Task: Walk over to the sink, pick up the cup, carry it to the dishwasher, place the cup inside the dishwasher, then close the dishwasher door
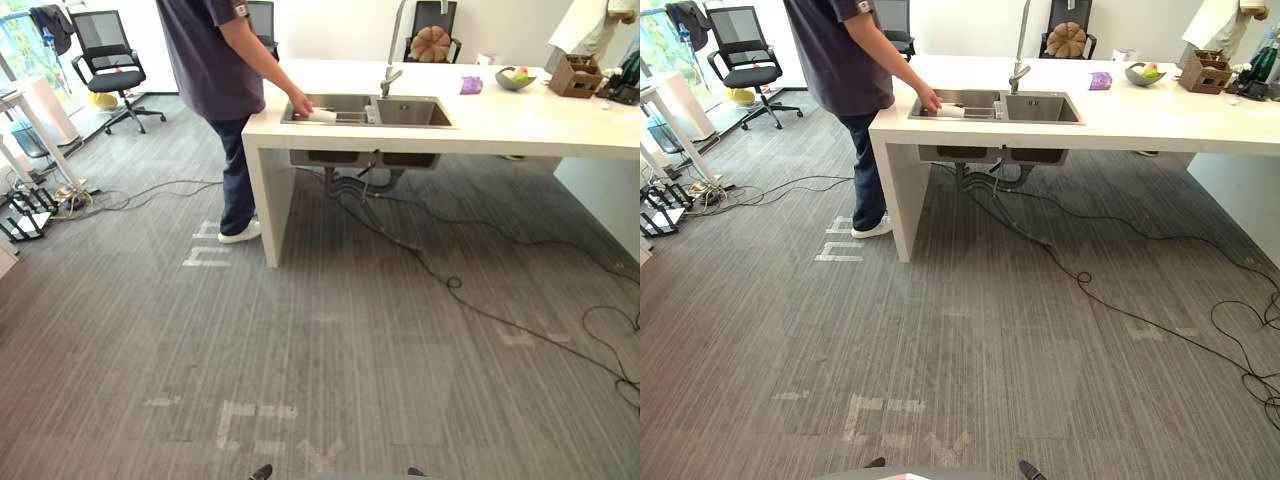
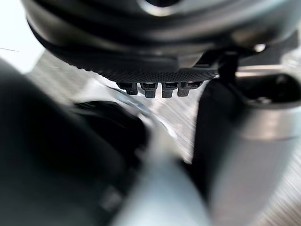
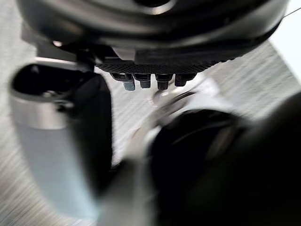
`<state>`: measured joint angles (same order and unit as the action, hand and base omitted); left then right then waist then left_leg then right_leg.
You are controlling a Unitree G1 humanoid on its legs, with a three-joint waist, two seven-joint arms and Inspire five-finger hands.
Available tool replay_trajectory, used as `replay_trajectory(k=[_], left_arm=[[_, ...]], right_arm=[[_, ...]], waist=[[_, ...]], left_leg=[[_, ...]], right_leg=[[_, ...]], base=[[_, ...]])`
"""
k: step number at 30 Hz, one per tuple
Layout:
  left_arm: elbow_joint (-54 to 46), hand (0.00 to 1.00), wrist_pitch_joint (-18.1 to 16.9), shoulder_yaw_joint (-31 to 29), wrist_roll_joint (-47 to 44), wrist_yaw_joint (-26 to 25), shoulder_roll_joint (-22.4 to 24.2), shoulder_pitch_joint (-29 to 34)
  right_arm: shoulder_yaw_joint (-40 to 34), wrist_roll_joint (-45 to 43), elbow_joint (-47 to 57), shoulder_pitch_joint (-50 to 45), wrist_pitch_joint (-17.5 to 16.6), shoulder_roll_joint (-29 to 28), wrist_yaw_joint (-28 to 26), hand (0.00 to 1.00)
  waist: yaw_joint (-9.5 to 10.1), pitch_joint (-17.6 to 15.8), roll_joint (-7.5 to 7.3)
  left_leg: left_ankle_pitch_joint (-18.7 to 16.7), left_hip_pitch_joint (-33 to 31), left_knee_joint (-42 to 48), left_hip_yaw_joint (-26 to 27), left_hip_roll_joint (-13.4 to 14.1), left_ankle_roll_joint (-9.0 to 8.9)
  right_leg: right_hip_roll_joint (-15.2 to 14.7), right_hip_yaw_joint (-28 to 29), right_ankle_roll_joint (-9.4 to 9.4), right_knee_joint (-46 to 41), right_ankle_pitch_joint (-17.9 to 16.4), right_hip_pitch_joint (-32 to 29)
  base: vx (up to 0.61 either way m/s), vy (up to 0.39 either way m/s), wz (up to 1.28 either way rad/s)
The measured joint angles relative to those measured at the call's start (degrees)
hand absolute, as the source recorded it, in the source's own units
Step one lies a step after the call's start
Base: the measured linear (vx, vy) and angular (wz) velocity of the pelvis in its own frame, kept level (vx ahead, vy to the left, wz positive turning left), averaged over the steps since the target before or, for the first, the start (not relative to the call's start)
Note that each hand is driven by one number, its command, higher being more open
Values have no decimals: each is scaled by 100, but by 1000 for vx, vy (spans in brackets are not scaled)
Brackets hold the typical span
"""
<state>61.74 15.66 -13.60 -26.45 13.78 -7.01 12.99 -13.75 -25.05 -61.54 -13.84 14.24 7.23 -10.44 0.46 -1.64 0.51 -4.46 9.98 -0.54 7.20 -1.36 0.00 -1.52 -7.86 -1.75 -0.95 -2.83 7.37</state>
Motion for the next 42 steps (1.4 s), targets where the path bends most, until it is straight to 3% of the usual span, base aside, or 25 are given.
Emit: replay_trajectory(k=[4,9,18,32,34,37,40,42], left_arm=[[17,100,-274,53,199,154,8,-14],[103,100,-550,216,740,139,-37,-107],[103,100,-586,295,792,-16,-68,-189],[101,100,-677,401,680,26,-128,-209],[100,100,-674,404,605,29,-130,-214],[89,100,-681,403,556,139,-196,-285],[77,100,-649,403,558,119,-228,-282],[74,100,-569,403,558,-21,-245,-289]], right_arm=[[18,526,-31,98,-255,-5,97,100],[0,523,-116,199,-128,8,180,100],[-172,518,-152,322,143,-2,161,100],[-161,525,-251,440,119,-28,82,100],[-162,531,-248,450,49,-32,82,100],[-178,450,-125,468,-202,-128,185,100],[-179,419,-26,495,-406,-179,218,100],[-221,419,-22,494,-461,-208,217,100]], waist=[[30,19,-46],[16,-19,-56],[6,-173,-73],[2,-304,-144],[1,-350,-144],[-10,-597,-237],[-31,-615,-267],[-55,-634,-279]], left_leg=[[99,72,-231,-34,22,-12],[122,129,-329,-32,30,-38],[121,201,-348,-16,33,-39],[120,308,-393,20,37,-36],[116,314,-371,40,46,-34],[-161,303,41,48,-27,120],[-293,376,179,111,-126,261],[-303,496,151,76,-120,334]], right_leg=[[38,-97,-2,169,28,64],[61,-162,-17,311,50,163],[70,-167,-34,336,54,245],[90,-126,-28,360,59,303],[77,-119,-61,138,-5,222],[-186,-200,-108,-1478,-719,-340],[-528,-399,-102,-3074,-907,-1038],[-671,-617,-84,-3164,-1127,-1095]], base=[[10,-37,8],[23,-37,6],[-24,-33,0],[-30,-33,-2],[-28,-18,-6],[-52,12,-4],[-61,23,-11],[17,-17,1]])
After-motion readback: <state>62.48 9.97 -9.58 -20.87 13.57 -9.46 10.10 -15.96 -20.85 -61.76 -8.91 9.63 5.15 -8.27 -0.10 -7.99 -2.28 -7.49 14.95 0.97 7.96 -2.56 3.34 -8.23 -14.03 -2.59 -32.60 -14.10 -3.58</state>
